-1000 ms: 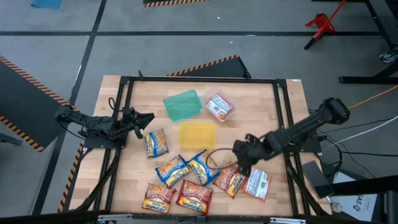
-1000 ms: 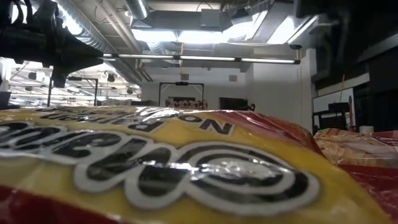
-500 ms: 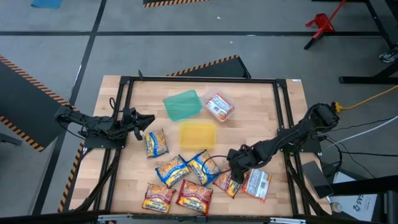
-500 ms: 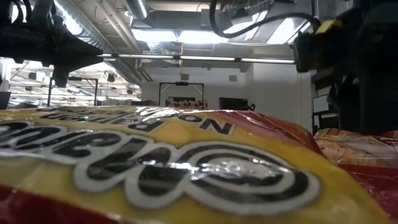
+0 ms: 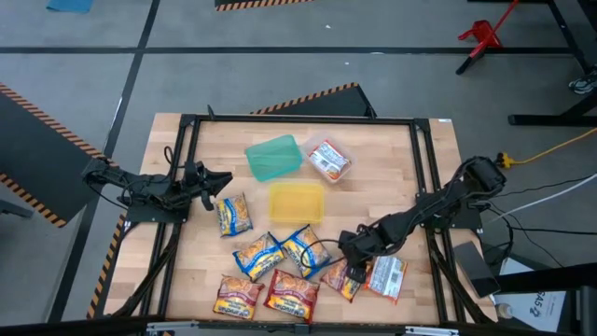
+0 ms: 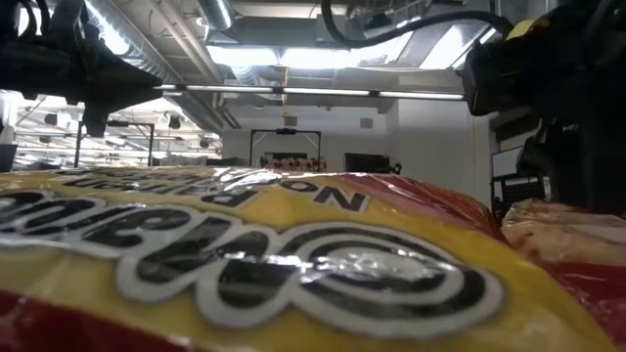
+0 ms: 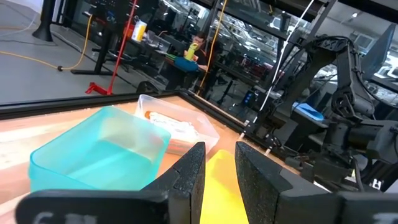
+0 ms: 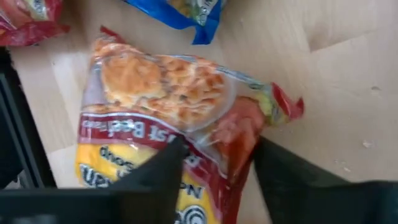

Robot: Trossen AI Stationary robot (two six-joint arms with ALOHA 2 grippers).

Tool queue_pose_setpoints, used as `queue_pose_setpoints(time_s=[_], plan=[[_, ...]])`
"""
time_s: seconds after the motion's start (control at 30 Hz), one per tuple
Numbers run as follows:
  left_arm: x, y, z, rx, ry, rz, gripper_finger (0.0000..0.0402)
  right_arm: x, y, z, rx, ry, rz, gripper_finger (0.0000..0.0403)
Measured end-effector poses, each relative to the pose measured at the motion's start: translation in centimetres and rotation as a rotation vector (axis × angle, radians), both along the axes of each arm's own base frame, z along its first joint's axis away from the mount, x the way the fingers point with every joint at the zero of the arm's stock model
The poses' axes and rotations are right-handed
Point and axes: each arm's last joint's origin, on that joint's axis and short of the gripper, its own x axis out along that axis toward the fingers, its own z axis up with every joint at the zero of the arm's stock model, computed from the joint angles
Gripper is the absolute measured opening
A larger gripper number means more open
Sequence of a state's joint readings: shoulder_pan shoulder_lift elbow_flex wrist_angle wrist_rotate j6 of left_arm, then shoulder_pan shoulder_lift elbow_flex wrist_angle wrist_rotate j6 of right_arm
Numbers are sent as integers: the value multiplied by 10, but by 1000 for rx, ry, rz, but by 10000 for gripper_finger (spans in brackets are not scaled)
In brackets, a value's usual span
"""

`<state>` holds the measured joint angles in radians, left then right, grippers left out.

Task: Sort Maruchan noodles
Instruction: Put the right red noodle pack into the yellow bin

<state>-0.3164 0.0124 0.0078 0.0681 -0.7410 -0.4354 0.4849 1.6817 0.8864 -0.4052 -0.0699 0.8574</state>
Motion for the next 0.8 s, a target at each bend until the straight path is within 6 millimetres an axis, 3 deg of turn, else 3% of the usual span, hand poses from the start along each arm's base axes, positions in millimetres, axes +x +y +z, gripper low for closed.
queue_pose_setpoints(time_s=[0.2, 0.4, 0.8], plan=[[0, 0, 0, 8, 4, 1, 82, 0, -2, 0, -51, -14, -18, 15], [0, 0, 0, 7, 4, 8, 82, -1, -3, 2, -65, -25, -16, 4], [0, 0, 0, -4, -1, 11, 82, -14, -16, 35, -159, -133, -92, 1]])
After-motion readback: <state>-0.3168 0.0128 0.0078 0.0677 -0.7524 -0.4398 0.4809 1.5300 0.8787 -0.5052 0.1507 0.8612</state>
